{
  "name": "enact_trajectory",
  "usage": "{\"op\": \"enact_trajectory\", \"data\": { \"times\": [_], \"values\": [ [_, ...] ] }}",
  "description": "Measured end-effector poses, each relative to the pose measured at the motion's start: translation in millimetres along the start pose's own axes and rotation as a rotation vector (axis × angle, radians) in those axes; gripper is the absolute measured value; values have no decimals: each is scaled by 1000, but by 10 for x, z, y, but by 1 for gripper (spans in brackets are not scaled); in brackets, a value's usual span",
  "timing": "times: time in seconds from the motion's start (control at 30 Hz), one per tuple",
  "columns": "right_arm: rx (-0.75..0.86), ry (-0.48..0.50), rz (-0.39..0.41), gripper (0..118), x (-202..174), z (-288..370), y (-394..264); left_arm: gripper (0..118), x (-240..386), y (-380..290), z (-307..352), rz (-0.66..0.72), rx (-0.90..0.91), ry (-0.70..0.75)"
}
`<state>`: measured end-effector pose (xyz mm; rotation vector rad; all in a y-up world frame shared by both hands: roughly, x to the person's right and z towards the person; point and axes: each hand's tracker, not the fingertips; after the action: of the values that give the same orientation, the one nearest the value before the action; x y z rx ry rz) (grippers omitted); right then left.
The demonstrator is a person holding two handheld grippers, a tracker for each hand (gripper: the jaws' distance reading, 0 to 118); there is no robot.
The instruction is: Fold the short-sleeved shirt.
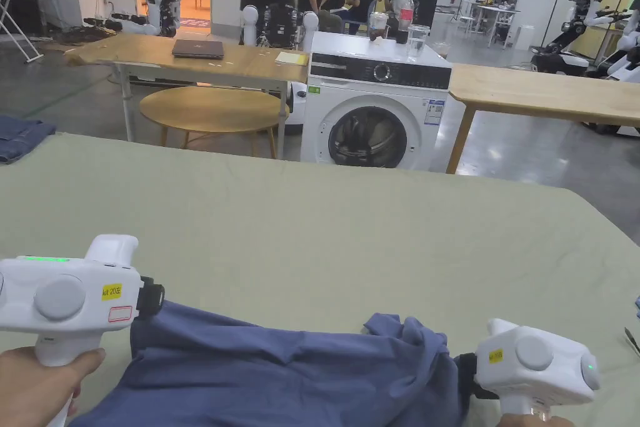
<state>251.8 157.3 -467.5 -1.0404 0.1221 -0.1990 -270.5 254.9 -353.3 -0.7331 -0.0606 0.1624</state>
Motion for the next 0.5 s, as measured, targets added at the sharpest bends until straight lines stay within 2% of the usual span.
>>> {"op": "enact_trajectory", "data": {
  "times": [0.37, 0.5],
  "values": [
    [373, -77, 212, 1, -457, 918, 217, 0, -68, 365, 391, -17, 97, 30],
    [525, -75, 224, 1, -644, 1381, 398, 0, -134, 651, 676, -25, 163, 60]
  ]
}}
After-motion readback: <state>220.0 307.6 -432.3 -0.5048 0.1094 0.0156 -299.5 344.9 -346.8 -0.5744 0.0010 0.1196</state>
